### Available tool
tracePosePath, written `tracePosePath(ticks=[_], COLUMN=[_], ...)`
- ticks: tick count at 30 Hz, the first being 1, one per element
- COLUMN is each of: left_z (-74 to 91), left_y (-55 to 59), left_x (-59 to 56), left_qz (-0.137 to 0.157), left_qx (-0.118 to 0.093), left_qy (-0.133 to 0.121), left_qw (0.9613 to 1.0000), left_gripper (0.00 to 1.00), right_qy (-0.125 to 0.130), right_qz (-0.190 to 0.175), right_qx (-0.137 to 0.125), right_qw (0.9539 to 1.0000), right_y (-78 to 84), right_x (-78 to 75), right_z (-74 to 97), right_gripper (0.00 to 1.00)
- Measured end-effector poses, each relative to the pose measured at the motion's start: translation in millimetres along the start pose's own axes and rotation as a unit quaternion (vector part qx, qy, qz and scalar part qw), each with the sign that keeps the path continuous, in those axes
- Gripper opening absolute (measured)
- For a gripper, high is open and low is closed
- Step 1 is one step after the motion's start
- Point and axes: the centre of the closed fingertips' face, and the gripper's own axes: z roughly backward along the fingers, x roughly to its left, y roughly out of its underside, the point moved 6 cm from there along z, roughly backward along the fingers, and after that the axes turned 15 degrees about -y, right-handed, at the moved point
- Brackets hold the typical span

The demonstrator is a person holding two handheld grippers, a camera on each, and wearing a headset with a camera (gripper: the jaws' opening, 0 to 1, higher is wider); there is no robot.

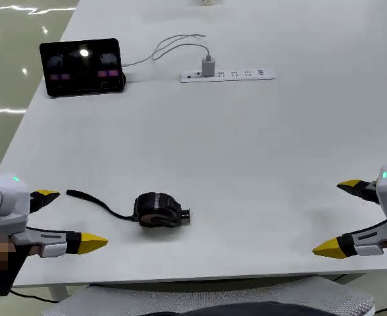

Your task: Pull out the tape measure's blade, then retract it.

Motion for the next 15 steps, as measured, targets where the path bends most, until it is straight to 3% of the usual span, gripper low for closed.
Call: tracePosePath(ticks=[15], left_z=[4.6], left_y=[8.2], left_x=[6.0], left_qz=[-0.002], left_qx=[0.002], left_qy=[-0.011], left_qw=[0.9999], left_gripper=[0.99], right_qy=[0.005], right_qz=[-0.006], right_qx=[-0.001], right_qw=[1.0], right_y=[3.6], right_x=[-2.7], right_z=[0.0], right_gripper=[0.99])
